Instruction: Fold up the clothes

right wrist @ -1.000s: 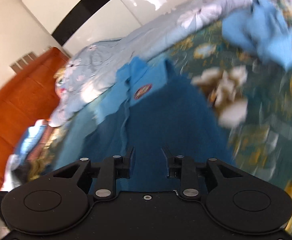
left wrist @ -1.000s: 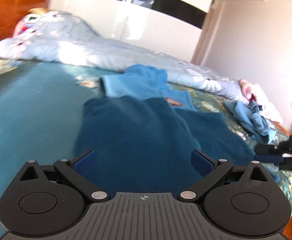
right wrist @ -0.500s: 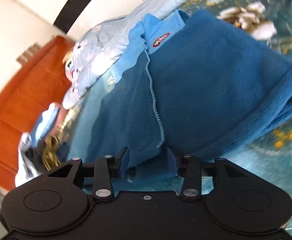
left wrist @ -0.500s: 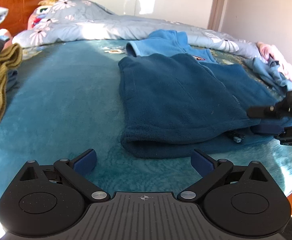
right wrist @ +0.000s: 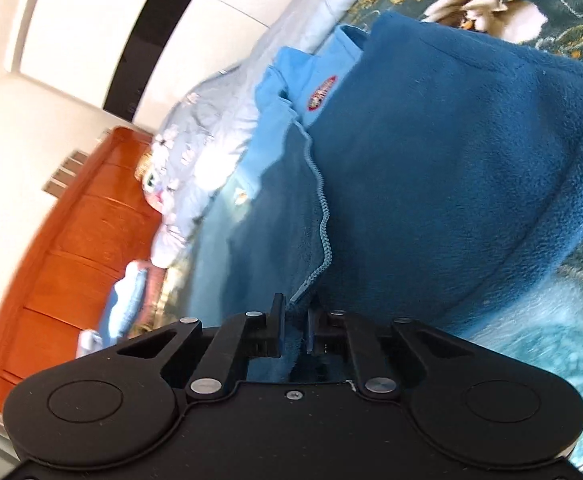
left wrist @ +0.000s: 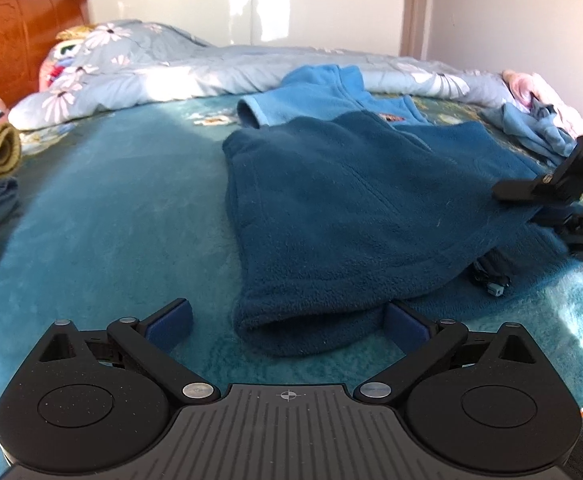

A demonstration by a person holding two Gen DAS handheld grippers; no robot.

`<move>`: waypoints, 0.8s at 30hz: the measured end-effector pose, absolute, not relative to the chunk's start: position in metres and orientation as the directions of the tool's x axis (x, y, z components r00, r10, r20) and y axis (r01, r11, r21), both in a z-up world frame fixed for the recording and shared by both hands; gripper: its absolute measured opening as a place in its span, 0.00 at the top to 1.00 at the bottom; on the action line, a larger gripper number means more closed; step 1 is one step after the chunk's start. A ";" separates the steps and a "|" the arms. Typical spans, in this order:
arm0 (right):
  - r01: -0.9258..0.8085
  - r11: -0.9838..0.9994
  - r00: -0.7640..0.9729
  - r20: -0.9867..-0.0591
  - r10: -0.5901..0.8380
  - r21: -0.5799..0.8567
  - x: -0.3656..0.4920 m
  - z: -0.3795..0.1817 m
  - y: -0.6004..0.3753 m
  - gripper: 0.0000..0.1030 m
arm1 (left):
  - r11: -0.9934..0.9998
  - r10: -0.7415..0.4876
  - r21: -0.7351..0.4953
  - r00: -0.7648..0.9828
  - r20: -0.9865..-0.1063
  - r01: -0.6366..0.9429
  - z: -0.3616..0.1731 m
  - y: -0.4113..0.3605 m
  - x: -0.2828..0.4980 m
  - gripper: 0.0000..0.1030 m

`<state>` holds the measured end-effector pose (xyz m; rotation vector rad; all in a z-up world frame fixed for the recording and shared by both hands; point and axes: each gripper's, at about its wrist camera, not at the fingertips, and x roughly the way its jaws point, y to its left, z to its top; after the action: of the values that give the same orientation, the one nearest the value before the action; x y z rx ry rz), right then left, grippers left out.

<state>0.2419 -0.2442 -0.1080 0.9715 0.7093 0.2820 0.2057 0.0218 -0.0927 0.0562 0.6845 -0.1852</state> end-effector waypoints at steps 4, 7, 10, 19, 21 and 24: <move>0.072 0.506 0.759 -0.377 0.531 0.859 0.242 -0.096 -0.248 0.89 | 0.995 -0.100 -0.061 0.815 -0.570 0.079 -0.086 0.031 0.198 0.04; 0.056 0.494 0.758 -0.358 0.545 0.868 0.244 -0.088 -0.250 0.89 | 0.990 -0.041 -0.135 0.831 -0.555 -0.042 -0.081 0.050 0.195 0.05; 0.050 0.509 0.732 -0.378 0.567 0.860 0.243 -0.087 -0.244 0.89 | 0.970 -0.014 -0.210 0.834 -0.552 -0.122 -0.080 0.072 0.193 0.05; 0.089 0.595 0.641 -0.503 0.580 0.799 0.235 -0.111 -0.222 0.90 | 0.940 -0.012 -0.286 0.820 -0.572 -0.186 -0.083 0.099 0.182 0.05; 0.104 0.607 0.636 -0.522 0.568 0.788 0.233 -0.117 -0.226 0.91 | 0.945 -0.007 -0.270 0.816 -0.578 -0.184 -0.086 0.100 0.182 0.05; 0.106 0.611 0.634 -0.527 0.566 0.784 0.231 -0.122 -0.227 0.92 | 0.949 -0.007 -0.261 0.814 -0.581 -0.178 -0.086 0.101 0.177 0.05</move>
<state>0.2308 -0.2269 -0.1219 0.8939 0.8636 0.3068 0.1773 0.1012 -0.0858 -0.3130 0.6154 0.0931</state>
